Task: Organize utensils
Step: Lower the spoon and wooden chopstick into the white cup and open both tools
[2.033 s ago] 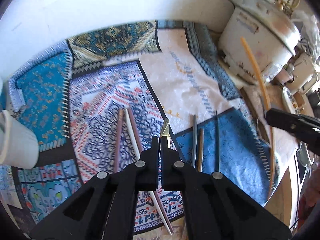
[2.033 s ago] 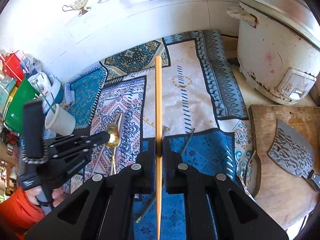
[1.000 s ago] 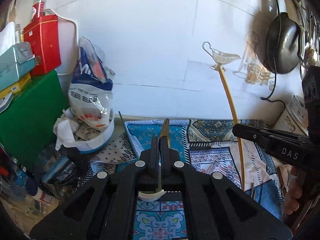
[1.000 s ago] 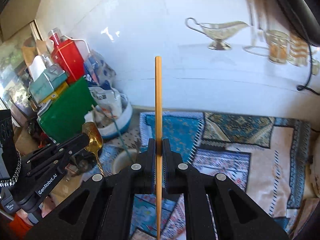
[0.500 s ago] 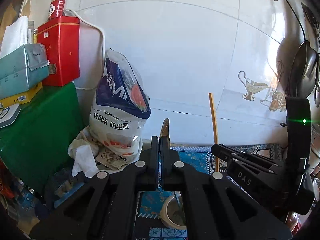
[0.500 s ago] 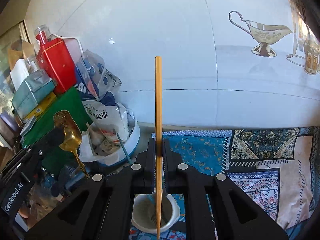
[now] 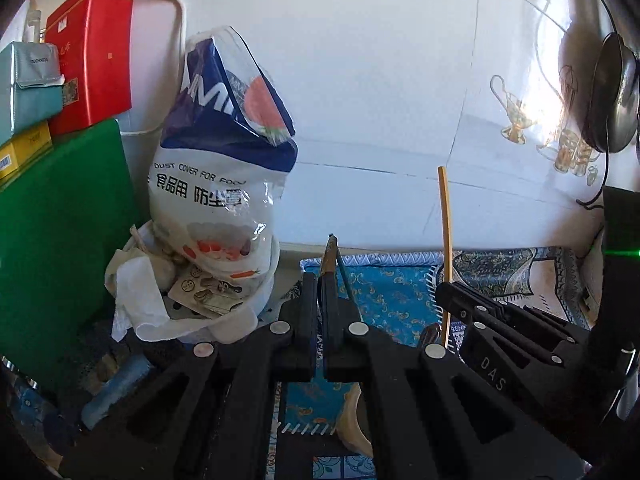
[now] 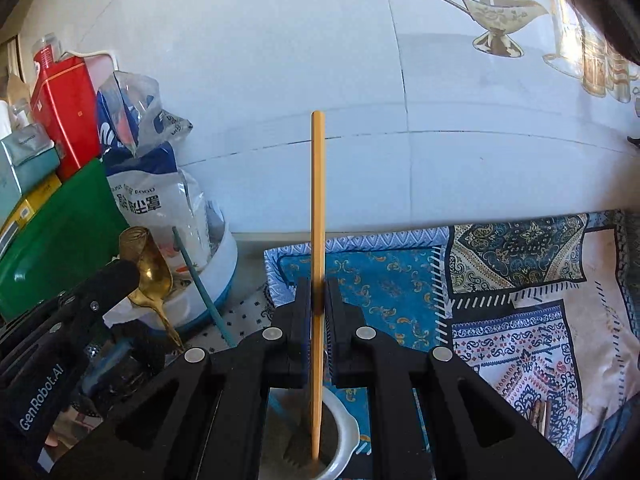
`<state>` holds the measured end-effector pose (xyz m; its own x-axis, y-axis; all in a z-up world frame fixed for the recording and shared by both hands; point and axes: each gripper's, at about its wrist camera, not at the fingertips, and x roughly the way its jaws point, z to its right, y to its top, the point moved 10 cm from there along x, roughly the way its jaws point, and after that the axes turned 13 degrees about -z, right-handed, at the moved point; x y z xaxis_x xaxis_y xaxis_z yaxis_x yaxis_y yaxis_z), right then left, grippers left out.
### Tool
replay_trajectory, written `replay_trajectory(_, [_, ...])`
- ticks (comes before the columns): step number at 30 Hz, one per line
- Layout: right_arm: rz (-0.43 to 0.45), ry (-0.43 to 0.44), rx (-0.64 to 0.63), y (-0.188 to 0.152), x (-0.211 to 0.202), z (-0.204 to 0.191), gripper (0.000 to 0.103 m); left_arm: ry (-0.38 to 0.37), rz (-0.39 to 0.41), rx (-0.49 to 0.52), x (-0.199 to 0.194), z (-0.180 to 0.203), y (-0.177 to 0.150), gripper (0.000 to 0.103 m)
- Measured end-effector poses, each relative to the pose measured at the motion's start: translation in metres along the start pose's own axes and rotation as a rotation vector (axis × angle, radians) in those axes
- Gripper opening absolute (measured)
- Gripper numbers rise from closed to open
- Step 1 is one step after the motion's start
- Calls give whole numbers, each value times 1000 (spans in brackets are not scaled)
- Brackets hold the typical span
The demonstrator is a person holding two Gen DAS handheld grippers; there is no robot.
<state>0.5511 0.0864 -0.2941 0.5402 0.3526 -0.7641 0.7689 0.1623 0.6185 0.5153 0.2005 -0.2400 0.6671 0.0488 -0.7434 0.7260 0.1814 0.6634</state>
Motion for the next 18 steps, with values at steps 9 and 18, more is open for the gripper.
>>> replay_trajectory(9, [-175, 12, -114, -32, -8, -4, 6, -71, -167, 34, 12, 19, -31, 2])
replay_trajectory(18, [-305, 65, -237, -56, -33, -1, 6, -70, -248, 49, -1, 30, -46, 3])
